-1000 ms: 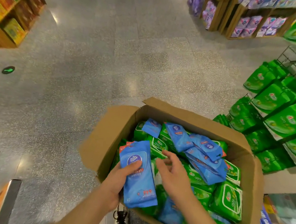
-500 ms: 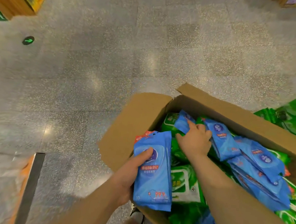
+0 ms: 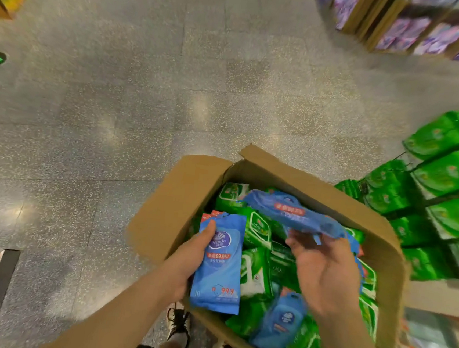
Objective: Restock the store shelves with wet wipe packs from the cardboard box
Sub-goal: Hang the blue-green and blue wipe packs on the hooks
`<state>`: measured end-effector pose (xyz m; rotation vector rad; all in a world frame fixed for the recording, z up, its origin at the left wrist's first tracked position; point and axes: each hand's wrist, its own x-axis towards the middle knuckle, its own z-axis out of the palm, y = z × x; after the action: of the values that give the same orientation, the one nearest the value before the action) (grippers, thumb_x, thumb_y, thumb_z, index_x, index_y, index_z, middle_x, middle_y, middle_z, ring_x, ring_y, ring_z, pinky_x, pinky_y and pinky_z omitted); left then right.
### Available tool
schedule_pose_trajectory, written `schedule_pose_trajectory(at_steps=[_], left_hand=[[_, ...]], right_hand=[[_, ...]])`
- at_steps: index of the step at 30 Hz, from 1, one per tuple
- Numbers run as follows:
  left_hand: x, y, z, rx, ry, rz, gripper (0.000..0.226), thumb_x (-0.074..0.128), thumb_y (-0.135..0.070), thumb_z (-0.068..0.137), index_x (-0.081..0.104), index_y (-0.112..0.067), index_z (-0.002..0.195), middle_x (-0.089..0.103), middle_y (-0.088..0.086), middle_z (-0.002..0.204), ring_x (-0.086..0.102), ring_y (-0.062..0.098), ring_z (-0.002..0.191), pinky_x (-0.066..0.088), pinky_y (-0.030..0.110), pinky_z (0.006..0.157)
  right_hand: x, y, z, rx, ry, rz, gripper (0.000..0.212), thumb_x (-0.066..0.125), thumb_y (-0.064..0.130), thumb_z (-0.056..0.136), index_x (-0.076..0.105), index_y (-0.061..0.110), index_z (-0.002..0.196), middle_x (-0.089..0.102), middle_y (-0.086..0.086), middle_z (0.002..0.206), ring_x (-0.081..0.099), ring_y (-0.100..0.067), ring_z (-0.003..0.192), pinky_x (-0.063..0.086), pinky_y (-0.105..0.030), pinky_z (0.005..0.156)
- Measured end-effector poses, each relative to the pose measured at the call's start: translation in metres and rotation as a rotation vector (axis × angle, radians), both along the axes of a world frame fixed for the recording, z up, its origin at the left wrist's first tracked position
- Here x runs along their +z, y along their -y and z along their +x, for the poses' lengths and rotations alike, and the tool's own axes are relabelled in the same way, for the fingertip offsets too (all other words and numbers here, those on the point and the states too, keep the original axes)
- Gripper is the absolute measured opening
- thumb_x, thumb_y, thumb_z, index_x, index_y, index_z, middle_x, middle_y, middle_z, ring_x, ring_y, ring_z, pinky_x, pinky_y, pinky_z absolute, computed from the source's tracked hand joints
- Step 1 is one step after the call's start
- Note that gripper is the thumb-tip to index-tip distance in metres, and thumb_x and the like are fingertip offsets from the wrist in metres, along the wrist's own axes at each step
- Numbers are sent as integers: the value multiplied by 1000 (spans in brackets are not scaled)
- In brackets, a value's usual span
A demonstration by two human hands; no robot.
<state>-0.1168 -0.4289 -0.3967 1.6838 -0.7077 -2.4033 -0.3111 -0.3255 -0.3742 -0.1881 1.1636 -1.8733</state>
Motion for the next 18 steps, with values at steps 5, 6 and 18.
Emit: schedule_pose_trajectory(at_steps=[5,6,18], left_hand=[[23,-15,-21,-125,-47,-20,50,53,-58,98,75,-16,112,77,17,110,76,32,91,61,42,76],[27,-19,-25,-137,-53,-33,48,55,-56,97,75,-16,114,76,17,112,75,34,96,61,44,80],[55,-26,-40,-19,-124,-164,67,36,-70,96,72,-20,122,76,14,113,75,32,99,60,42,83]], right_hand=[[17,-14,-3,141,-104,15,44,89,46,57,63,13,71,60,-11,107,54,-30,111,42,-45,96],[20,-15,-1,171,-74,-8,46,88,47,59,61,11,72,59,-12,102,56,-30,106,45,-43,93],[39,-35,13,127,-334,487,46,94,22,68,66,13,104,78,-13,97,76,-33,91,60,-54,85]])
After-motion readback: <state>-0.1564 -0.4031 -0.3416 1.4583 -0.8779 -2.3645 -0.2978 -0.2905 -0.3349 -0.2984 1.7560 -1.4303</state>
